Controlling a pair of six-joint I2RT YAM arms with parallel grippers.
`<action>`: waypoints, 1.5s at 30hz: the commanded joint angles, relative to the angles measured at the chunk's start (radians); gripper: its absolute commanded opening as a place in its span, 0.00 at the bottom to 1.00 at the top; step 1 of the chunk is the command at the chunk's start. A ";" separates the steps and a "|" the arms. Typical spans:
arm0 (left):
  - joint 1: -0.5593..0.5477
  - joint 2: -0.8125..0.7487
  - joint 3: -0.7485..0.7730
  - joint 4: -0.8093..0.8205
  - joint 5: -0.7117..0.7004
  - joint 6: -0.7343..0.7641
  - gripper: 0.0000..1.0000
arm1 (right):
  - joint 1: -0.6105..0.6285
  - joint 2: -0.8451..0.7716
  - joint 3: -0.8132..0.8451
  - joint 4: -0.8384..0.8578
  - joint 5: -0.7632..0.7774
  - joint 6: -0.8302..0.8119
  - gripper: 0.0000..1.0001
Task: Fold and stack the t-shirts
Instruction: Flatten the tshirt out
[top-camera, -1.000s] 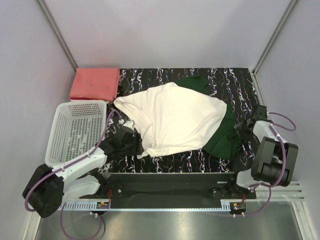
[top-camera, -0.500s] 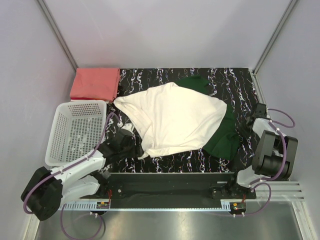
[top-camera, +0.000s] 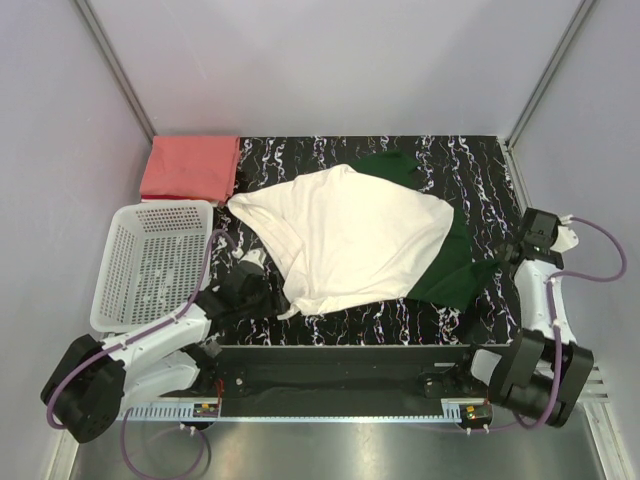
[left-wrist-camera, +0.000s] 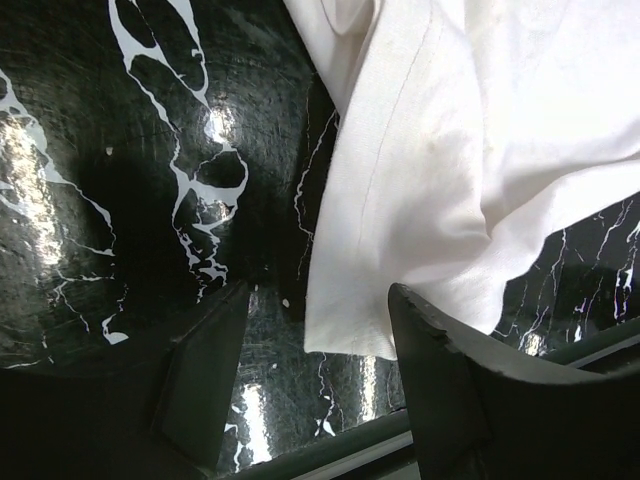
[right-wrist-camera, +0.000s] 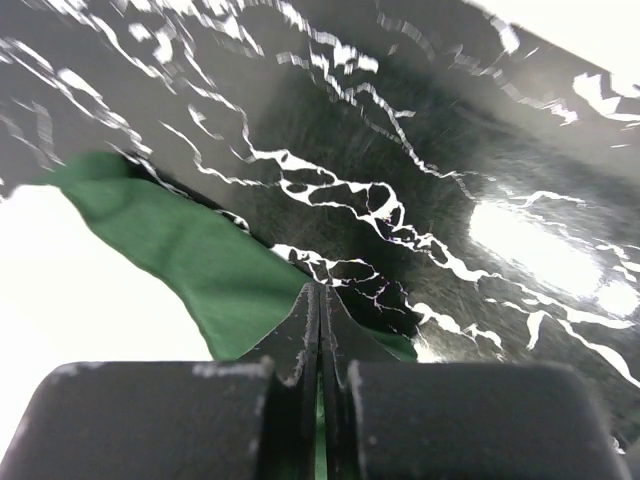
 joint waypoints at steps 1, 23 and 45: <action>-0.017 -0.032 -0.008 -0.013 0.006 -0.012 0.65 | -0.004 -0.108 0.008 -0.075 0.105 0.046 0.00; -0.039 -0.116 -0.065 -0.029 -0.052 -0.253 0.64 | -0.006 -0.425 -0.110 -0.128 0.018 0.174 0.00; -0.011 -0.179 0.082 -0.420 -0.066 -0.913 0.64 | -0.004 -0.474 -0.106 -0.120 0.007 0.114 0.00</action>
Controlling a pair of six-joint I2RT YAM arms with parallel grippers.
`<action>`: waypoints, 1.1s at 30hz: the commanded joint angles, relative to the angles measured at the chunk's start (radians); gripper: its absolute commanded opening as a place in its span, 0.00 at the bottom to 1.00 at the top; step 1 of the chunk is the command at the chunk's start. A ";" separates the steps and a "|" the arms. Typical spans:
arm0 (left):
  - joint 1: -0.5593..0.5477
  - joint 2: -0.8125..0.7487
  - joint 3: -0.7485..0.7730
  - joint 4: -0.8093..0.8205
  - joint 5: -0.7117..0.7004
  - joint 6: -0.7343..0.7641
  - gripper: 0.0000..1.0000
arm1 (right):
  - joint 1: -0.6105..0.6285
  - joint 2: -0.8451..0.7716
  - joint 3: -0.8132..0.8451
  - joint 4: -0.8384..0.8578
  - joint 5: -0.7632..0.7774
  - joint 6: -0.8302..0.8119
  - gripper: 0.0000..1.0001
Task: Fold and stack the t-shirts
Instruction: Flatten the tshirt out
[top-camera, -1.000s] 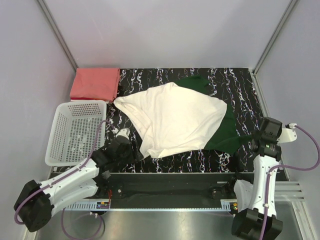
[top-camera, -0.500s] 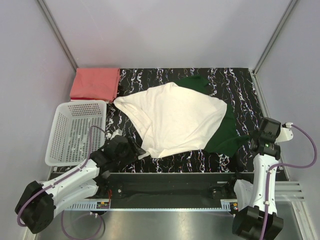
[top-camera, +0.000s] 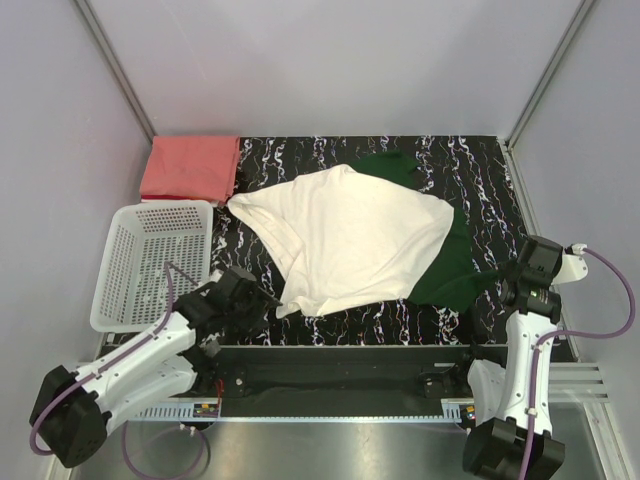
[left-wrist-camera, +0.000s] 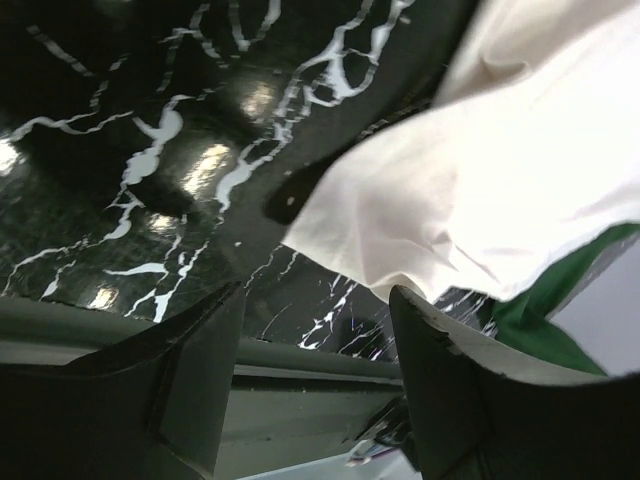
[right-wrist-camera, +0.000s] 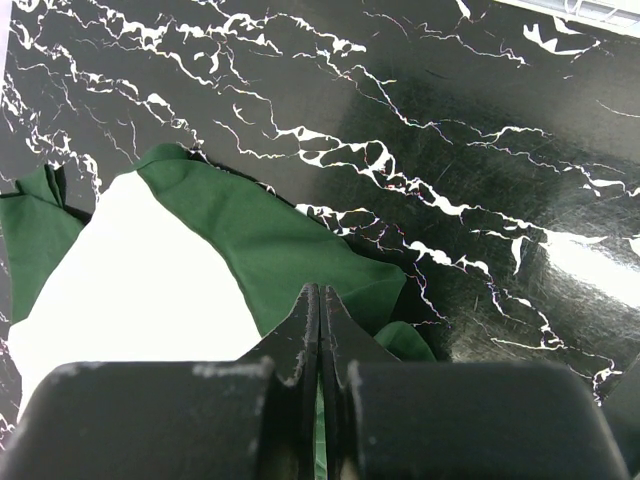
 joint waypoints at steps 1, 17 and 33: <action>-0.003 0.027 0.022 -0.035 -0.022 -0.138 0.64 | -0.004 -0.022 0.004 0.036 -0.015 -0.021 0.00; -0.006 0.215 0.151 -0.007 0.017 -0.219 0.63 | -0.004 -0.040 0.010 0.036 -0.004 -0.044 0.00; -0.042 0.315 0.118 0.045 -0.038 -0.319 0.63 | -0.004 -0.042 0.019 0.037 -0.012 -0.057 0.00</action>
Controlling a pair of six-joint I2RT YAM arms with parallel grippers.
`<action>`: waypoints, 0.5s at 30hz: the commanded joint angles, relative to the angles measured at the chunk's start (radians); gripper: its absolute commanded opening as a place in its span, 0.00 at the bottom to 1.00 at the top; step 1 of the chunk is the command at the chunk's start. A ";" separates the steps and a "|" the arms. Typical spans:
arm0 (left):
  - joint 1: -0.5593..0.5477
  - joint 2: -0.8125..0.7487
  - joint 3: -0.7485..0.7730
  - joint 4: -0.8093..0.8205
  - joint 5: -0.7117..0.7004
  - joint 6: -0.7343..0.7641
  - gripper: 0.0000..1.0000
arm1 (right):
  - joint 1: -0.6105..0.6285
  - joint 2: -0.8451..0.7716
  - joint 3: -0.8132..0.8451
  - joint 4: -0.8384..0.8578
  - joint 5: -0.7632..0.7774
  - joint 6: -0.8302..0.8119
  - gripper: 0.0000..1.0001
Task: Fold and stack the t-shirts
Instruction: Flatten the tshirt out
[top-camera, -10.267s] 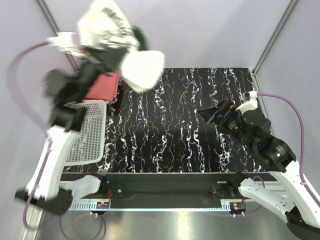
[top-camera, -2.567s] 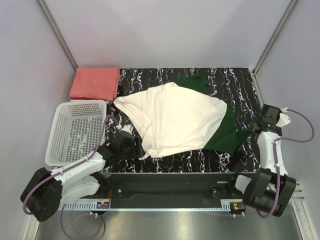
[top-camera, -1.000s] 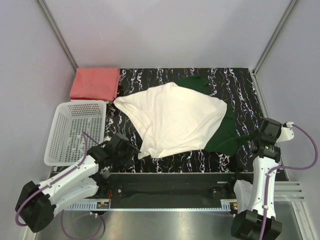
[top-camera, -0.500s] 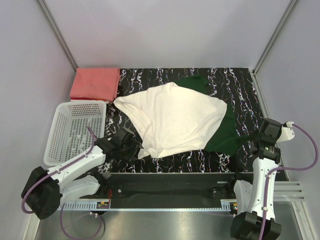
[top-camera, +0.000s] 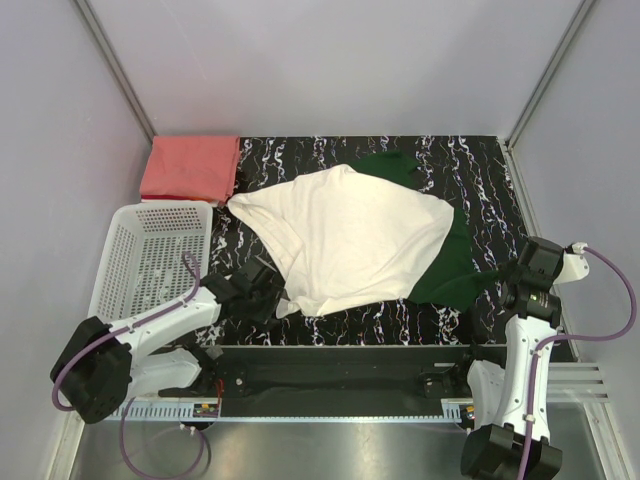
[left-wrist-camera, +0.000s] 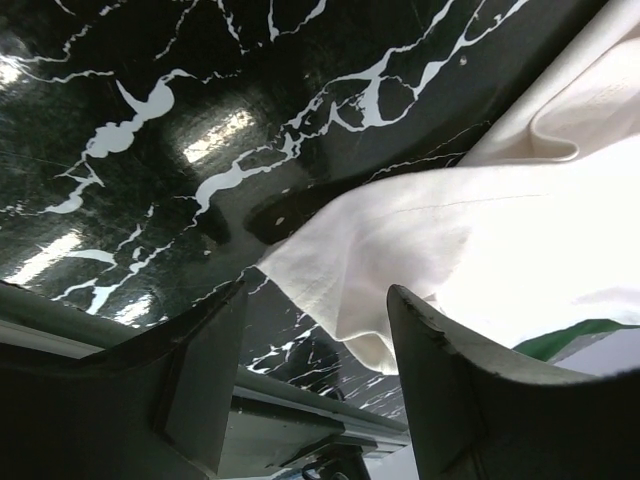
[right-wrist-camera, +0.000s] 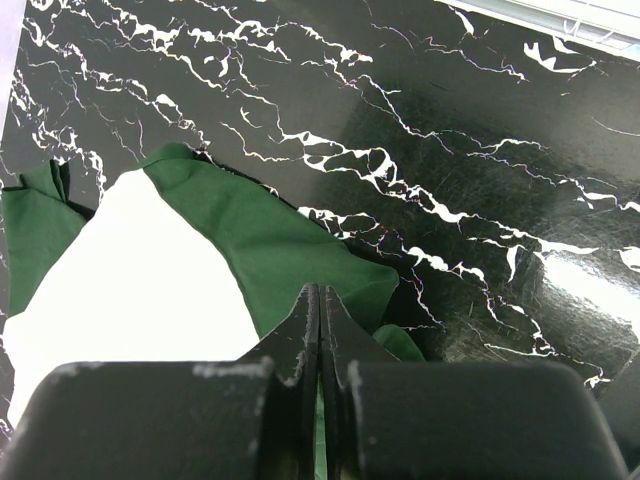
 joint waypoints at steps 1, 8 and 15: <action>-0.004 0.005 0.001 0.056 -0.018 -0.042 0.63 | -0.002 -0.010 0.018 0.039 -0.014 -0.019 0.00; -0.004 0.026 -0.007 0.066 0.003 -0.056 0.61 | -0.004 -0.005 0.026 0.039 -0.020 -0.019 0.00; -0.002 0.011 -0.033 0.066 -0.020 -0.079 0.60 | -0.004 -0.002 0.033 0.040 -0.024 -0.022 0.00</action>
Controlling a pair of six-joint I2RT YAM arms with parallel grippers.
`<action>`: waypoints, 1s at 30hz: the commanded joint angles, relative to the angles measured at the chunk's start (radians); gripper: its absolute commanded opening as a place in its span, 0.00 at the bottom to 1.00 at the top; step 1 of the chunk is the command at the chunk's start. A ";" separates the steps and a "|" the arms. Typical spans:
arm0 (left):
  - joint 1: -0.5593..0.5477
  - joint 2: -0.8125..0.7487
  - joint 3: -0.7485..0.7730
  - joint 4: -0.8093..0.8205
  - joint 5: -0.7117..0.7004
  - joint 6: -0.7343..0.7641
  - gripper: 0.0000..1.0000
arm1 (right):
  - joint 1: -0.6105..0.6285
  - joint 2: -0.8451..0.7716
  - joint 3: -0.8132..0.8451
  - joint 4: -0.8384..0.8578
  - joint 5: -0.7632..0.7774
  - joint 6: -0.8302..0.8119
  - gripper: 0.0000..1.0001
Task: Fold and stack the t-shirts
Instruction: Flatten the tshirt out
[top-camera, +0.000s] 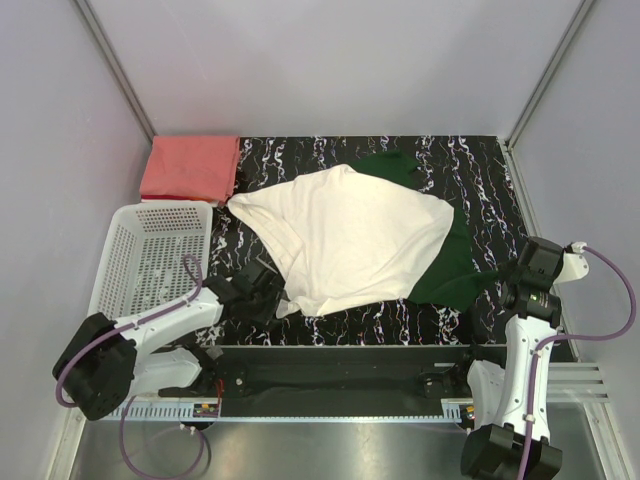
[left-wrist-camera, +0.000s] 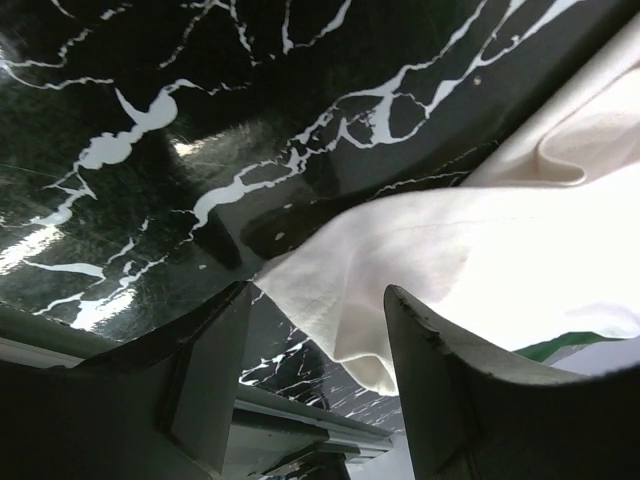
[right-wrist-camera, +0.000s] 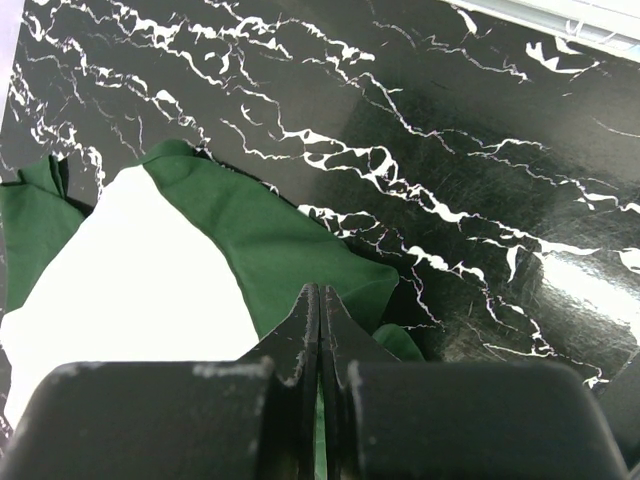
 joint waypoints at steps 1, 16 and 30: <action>-0.004 -0.007 -0.007 0.011 -0.025 -0.025 0.60 | -0.004 -0.001 0.035 0.038 -0.020 -0.014 0.00; -0.002 0.059 0.059 0.033 -0.015 0.048 0.04 | -0.002 0.008 0.061 0.035 -0.058 0.020 0.00; 0.035 0.038 0.759 0.027 -0.192 0.656 0.00 | -0.004 0.332 0.987 -0.130 -0.043 0.028 0.00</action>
